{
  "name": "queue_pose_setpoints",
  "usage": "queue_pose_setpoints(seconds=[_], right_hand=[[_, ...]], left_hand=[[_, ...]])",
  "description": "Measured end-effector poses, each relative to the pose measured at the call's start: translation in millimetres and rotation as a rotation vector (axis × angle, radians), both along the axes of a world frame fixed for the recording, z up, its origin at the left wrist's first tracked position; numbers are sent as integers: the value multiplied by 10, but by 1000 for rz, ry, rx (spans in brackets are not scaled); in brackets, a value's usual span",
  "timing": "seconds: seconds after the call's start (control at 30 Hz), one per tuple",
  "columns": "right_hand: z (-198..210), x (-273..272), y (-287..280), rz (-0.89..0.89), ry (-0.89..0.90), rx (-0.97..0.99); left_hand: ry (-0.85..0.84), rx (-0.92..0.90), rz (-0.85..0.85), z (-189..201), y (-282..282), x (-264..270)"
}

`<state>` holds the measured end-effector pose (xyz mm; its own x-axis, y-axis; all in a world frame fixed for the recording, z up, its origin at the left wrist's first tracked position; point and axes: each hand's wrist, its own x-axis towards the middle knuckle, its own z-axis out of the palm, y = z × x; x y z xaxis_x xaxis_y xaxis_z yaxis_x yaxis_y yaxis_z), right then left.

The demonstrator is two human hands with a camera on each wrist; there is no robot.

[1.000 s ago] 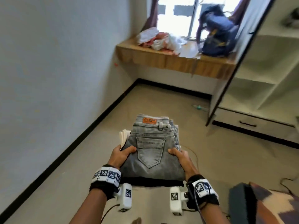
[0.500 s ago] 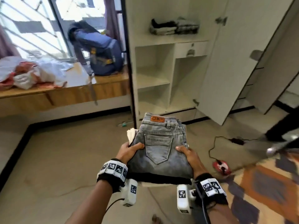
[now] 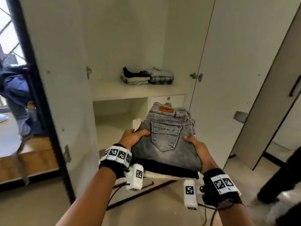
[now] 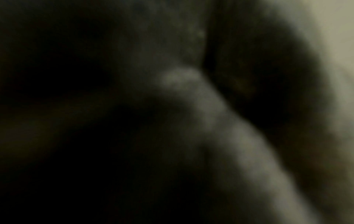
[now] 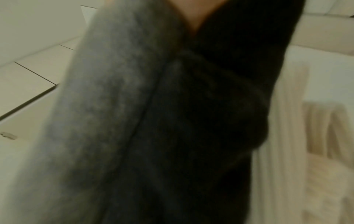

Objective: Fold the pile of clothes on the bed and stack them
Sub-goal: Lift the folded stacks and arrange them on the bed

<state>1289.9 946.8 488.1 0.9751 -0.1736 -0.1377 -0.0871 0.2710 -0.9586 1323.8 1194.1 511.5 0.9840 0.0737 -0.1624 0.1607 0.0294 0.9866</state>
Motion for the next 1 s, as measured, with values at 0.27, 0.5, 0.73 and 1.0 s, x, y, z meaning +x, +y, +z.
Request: queue_pose_setpoints(seconds=[0.27,0.5,0.73,1.0], right_hand=[[1011,2505,168,177,-175,44],[1438,4269,737,415,-210,88],[1569,5802,1691,564,-211,31],[1651,7194,2752,786,-79,-7]], left_hand=[[-159,-1,115,956,237,2212],[-184,122,290,1412,780,3489],[-164,224,512,1431,1660,4569],[18,382,693,1477,2632,5680]])
